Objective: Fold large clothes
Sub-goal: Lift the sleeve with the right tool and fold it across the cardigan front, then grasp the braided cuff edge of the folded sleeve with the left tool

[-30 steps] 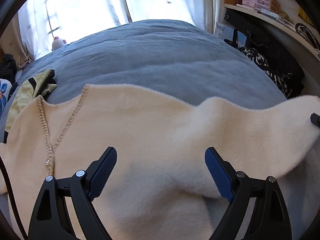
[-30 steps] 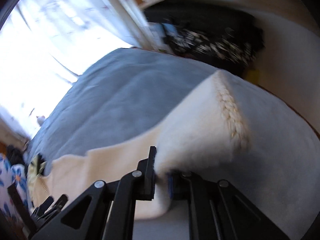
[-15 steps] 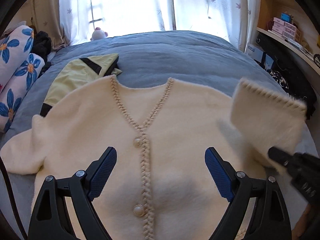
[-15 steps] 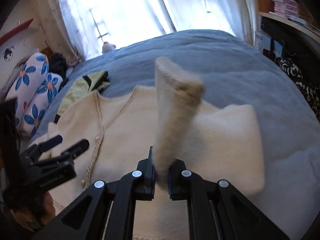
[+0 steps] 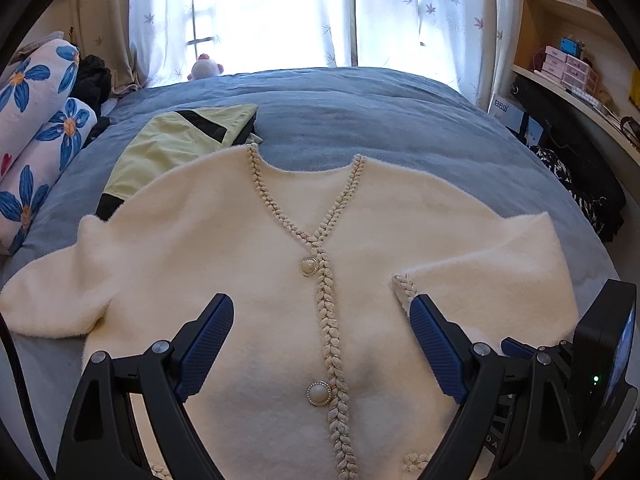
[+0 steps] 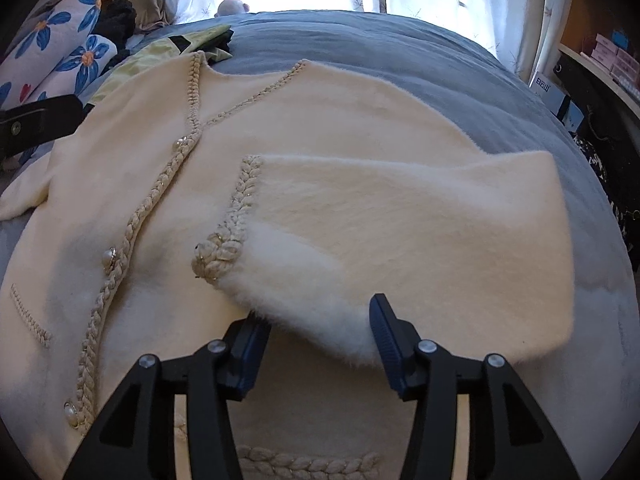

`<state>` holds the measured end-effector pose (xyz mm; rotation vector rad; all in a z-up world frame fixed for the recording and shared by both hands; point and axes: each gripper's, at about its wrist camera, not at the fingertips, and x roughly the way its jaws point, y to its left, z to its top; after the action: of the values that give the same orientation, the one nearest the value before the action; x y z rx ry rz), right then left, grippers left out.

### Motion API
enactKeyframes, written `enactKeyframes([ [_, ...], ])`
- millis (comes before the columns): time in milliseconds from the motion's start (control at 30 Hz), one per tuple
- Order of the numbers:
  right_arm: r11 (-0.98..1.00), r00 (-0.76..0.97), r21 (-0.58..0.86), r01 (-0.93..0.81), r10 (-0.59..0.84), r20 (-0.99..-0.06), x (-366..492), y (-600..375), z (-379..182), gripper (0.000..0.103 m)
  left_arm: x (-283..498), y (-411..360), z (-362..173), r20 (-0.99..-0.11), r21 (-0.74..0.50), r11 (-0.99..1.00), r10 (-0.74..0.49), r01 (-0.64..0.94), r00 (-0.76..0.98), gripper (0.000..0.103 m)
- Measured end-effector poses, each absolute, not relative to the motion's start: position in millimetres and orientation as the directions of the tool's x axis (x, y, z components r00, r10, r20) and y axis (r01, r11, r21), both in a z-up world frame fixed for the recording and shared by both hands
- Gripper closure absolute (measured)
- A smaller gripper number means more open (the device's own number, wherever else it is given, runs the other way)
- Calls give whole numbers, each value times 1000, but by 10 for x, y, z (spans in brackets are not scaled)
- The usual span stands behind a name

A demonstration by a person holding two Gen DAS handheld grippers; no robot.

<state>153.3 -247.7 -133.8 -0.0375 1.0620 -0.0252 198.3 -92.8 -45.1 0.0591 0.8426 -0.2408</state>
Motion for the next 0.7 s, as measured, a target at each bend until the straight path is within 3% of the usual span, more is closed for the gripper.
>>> enactKeyframes([
  [333, 994, 495, 64, 85, 14, -869, 1222, -2609, -1093, 52, 2012, -1054, -718, -811, -122, 955, -253, 271, 527, 14],
  [700, 956, 509, 173, 235, 31, -860, 841, -2950, -1103, 52, 2075, -1443, -1270, -852, -356, 893, -432, 277, 297, 15],
])
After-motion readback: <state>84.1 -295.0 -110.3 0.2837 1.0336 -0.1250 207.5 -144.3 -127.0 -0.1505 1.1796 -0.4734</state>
